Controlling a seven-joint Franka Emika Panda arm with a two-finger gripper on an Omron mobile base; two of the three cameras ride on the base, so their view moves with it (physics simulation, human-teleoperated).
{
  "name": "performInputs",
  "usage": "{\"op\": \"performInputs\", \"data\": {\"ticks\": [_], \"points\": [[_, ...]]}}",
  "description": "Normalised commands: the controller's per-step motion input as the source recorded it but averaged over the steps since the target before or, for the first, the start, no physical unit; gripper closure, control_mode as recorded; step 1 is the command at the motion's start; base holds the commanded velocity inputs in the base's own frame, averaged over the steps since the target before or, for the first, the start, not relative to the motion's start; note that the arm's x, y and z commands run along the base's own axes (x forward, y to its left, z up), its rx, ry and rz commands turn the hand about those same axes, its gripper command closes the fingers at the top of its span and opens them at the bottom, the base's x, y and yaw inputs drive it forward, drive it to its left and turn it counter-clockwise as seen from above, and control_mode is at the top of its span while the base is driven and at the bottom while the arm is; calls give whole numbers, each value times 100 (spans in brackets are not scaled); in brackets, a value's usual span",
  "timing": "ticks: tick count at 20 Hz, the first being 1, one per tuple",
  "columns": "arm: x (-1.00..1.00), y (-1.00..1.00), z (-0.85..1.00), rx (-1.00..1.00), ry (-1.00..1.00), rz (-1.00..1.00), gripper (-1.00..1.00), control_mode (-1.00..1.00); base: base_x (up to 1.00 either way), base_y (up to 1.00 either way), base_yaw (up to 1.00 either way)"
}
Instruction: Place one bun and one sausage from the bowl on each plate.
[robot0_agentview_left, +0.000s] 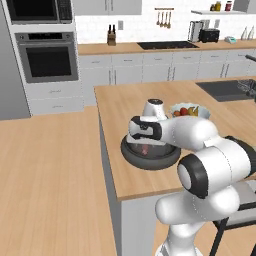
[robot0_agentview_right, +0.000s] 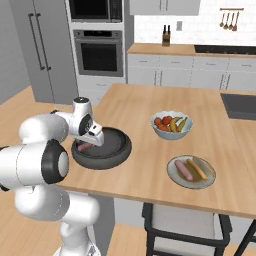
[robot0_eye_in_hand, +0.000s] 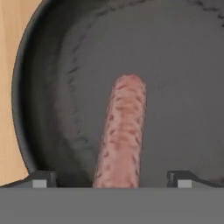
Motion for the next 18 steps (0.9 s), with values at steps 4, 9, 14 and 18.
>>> {"op": "performInputs", "data": {"ticks": [4, 9, 14, 18], "points": [[21, 0, -41, 0, 1, 6, -100, -100, 0, 0, 0], [6, 0, -35, 0, 0, 2, -100, -100, 0, 0, 0], [0, 0, -18, 0, 0, 0, 100, -100, 0, 0, 0], [0, 0, 15, 0, 3, 0, 100, -100, 0, 0, 0]]}}
